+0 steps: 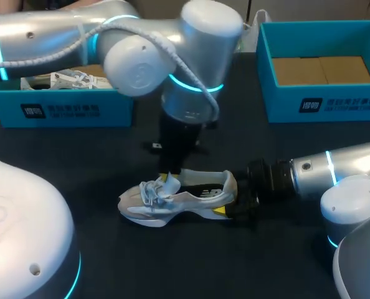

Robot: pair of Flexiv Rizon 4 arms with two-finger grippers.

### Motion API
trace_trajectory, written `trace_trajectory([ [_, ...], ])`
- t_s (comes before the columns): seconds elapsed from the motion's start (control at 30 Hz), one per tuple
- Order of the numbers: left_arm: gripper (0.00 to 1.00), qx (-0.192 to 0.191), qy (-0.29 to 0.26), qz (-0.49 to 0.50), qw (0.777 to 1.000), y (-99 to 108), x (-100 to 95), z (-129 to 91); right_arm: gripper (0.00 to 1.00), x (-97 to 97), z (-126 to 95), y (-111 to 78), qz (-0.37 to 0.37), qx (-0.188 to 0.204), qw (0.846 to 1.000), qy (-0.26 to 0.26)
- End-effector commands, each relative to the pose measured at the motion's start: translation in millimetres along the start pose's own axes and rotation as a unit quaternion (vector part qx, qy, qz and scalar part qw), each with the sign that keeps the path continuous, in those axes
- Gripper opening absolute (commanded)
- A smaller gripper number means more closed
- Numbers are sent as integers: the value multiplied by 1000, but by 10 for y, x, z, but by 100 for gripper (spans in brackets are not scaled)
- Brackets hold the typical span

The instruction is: Take the shoe out of the shoebox, open the shoe tongue, remove and reinsert the insole, then place the shoe into the shoebox

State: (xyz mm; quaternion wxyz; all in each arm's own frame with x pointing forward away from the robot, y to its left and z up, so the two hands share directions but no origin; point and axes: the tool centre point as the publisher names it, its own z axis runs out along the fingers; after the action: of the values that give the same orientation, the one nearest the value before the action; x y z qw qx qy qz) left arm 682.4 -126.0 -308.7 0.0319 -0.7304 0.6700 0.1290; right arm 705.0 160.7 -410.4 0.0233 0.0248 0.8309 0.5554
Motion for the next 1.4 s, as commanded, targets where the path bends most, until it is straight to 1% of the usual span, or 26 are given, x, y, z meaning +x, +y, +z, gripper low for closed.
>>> trace_trajectory([
  [0.03, 0, 1, 124, 2, 992, 15, -326, 71, 0, -2, 6, 19, 1, 3, 1000, 0],
  [0.07, 0, 5, 137, 8, 991, 22, -362, 89, 0, -2, 6, 19, 1, 3, 1000, 0],
  [0.17, 0, 10, 151, 13, 988, 30, -454, 156, 0, -2, 6, 19, 1, 3, 1000, 0],
  [0.3, 0, 9, 163, 11, 987, 19, -532, 265, 0, -2, 6, 19, 1, 3, 1000, 0],
  [0.6, 0, 10, 175, -9, 984, -55, -601, 535, 0, -2, 6, 19, 1, 3, 1000, 0],
  [0.67, 5, 7, 177, -9, 984, -74, -611, 581, 0, -2, 6, 19, 1, 3, 1000, 0],
  [0.73, 7, 5, 173, -15, 985, -98, -609, 636, 0, -2, 6, 19, 1, 3, 1000, 0],
  [0.8, 15, 5, 168, -24, 985, -122, -606, 694, 0, -2, 6, 19, 1, 3, 1000, 0],
  [0.87, 28, 1, 166, -27, 986, -144, -605, 737, 0, -2, 6, 19, 1, 3, 1000, 0],
  [0.93, 34, -1, 164, -29, 986, -149, -621, 761, 0, -2, 6, 19, 1, 3, 1000, 0],
  [1.07, 42, 0, 156, -28, 987, -130, -665, 793, 0, -2, 6, 19, 1, 3, 1000, 0],
  [1.13, 42, 2, 153, -28, 988, -119, -694, 784, 0, -2, 6, 19, 1, 3, 1000, 0],
  [1.23, 42, 10, 152, -27, 988, -87, -744, 722, 0, -2, 6, 19, 1, 3, 1000, 0],
  [1.4, 42, 41, 150, -17, 988, -27, -834, 519, 0, -2, 6, 19, 1, 3, 1000, 0],
])
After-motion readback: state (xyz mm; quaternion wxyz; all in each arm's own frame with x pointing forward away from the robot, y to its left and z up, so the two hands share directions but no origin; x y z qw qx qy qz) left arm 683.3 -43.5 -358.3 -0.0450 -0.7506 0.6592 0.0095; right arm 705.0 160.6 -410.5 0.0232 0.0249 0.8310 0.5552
